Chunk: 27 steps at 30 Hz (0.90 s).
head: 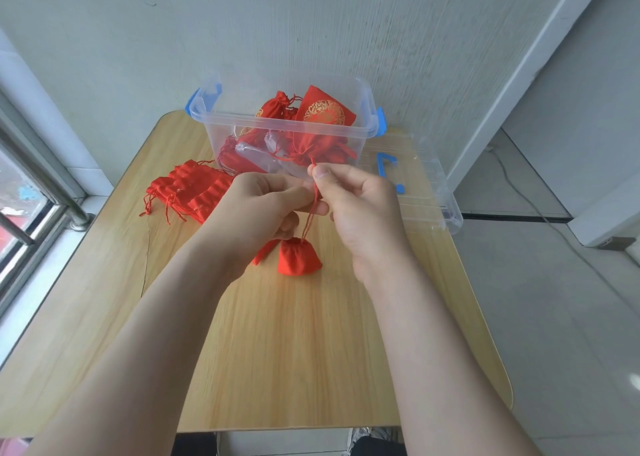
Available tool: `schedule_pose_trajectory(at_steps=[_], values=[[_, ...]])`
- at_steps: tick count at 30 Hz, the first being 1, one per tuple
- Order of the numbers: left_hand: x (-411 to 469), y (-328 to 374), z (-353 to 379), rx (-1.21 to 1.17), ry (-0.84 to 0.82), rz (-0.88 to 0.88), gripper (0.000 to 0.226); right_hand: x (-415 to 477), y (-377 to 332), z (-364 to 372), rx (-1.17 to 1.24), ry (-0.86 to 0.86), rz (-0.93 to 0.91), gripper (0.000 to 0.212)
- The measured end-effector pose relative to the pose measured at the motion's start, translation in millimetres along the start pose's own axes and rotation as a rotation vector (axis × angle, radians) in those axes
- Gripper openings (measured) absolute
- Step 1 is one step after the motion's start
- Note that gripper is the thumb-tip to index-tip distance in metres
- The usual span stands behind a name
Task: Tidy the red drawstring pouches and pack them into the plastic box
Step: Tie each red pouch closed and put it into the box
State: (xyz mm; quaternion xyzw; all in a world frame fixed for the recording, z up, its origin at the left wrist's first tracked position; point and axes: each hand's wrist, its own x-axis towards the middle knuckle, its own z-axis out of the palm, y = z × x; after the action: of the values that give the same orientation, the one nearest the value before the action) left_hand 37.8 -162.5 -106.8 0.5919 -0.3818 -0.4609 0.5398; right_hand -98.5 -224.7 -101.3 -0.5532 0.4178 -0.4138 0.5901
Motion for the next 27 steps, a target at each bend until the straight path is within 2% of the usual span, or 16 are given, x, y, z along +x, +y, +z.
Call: schedule_pose_trajectory(at_steps=[4, 8, 13, 19, 22, 27], values=[[-2.8, 3.0, -3.9, 0.013, -0.051, 0.013, 0.024, 1.9, 2.0, -1.4, 0.003, 0.018, -0.046, 0.009], [-4.3, 1.2, -5.4, 0.019, -0.035, 0.036, 0.022, 0.4, 1.4, -4.1, -0.095, 0.061, -0.114, 0.010], [-2.3, -1.3, -5.3, 0.007, 0.087, 0.033, 0.015, 1.1, 3.6, -0.9, -0.374, 0.055, -0.297, 0.026], [-1.7, -0.4, -6.4, 0.006, 0.117, 0.034, 0.014, -3.1, -0.6, -3.4, -0.597, -0.001, -0.520, 0.041], [-2.1, 1.0, -8.3, -0.021, 0.146, 0.031, 0.015, -2.9, -3.0, -6.1, -0.631, -0.033, -0.528, 0.037], [-1.4, 2.1, -10.1, -0.108, 0.088, -0.025, 0.013, 0.0, -3.1, -8.8, -0.704, -0.063, -0.577, 0.027]])
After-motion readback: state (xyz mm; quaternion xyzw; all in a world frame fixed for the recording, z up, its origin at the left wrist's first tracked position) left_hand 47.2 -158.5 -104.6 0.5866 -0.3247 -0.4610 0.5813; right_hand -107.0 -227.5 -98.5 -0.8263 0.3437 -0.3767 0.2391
